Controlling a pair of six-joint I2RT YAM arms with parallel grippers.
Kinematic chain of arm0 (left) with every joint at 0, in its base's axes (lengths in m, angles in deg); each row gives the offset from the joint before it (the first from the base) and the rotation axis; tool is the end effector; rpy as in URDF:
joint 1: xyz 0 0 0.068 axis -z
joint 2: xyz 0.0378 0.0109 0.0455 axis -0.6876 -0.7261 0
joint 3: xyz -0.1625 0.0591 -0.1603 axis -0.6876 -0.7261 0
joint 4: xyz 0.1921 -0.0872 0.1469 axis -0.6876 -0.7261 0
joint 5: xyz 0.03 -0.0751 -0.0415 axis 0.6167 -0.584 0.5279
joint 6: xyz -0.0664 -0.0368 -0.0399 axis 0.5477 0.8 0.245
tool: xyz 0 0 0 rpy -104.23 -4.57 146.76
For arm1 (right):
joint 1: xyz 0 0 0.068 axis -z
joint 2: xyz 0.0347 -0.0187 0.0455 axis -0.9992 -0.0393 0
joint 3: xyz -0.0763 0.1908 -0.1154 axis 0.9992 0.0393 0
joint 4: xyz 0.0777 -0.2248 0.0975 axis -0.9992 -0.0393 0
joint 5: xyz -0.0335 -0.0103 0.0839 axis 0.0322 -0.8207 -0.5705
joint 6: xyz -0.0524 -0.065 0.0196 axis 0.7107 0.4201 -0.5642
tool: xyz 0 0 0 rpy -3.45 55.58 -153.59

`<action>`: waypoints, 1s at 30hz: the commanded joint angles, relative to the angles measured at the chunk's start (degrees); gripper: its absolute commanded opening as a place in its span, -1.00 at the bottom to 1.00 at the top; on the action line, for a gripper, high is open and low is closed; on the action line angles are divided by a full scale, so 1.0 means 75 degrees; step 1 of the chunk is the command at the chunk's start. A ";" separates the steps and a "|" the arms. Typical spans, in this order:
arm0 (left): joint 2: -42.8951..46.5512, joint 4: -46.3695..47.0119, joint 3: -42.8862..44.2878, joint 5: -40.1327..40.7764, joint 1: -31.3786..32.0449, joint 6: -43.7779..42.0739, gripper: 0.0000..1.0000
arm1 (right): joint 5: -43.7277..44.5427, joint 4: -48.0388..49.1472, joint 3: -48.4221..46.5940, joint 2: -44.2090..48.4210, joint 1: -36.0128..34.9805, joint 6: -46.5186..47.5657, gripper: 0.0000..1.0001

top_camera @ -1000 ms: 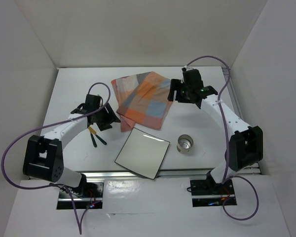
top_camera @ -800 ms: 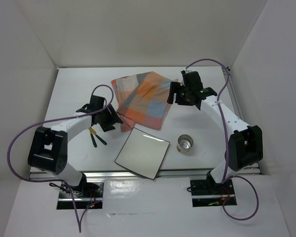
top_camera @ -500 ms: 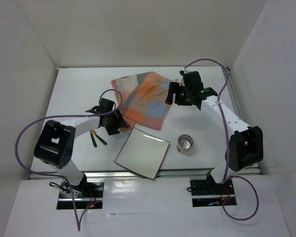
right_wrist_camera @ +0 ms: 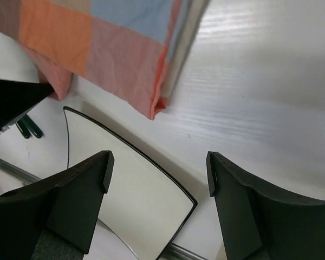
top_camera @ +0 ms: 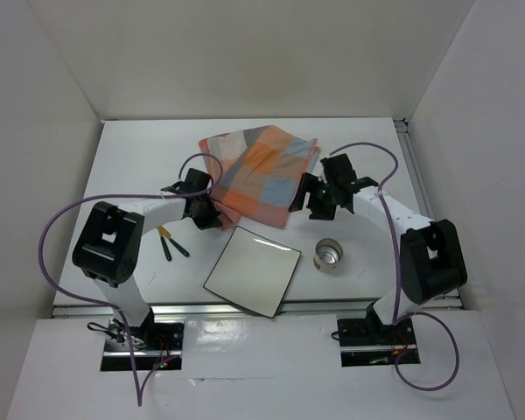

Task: Set the dinner table for one person

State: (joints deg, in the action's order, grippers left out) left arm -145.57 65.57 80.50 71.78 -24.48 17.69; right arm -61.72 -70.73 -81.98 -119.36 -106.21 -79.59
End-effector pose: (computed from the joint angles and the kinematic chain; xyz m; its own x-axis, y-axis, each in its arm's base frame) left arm 0.3374 -0.1180 0.0901 -0.7315 -0.6187 -0.2864 -0.4658 0.7603 -0.4528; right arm 0.3193 0.1275 0.1609 -0.8827 0.2285 -0.4106 -0.0013 0.8726 0.4885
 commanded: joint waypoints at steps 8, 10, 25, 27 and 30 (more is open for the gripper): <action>0.1146 -0.1046 0.0773 0.0838 0.0062 -0.0589 -1.00 | 0.0151 0.1242 -0.0282 -0.1172 -0.0373 -0.1582 0.51; 0.1147 -0.1233 0.0926 0.0838 0.0062 -0.0589 -1.00 | 0.0339 0.0892 -0.0494 -0.1454 -0.0515 -0.1582 0.51; 0.1217 -0.1234 0.1137 0.0698 0.0062 -0.0812 -1.00 | -0.0094 0.1768 -0.0109 -0.2381 -0.1276 -0.3971 0.06; 0.1217 -0.1234 0.1207 0.0698 0.0062 -0.0812 -1.00 | 0.0163 0.1768 -0.0038 -0.2381 -0.1382 -0.4182 0.03; 0.1217 -0.1234 0.1208 0.0627 0.0062 -0.0812 -1.00 | 0.0455 0.1838 -0.0119 -0.2381 -0.1383 -0.4440 -0.21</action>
State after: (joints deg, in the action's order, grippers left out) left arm -138.03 56.39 87.21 76.96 -24.02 13.02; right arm -61.24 -59.37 -82.94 -137.05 -115.74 -108.64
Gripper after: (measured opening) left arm 0.047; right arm 0.438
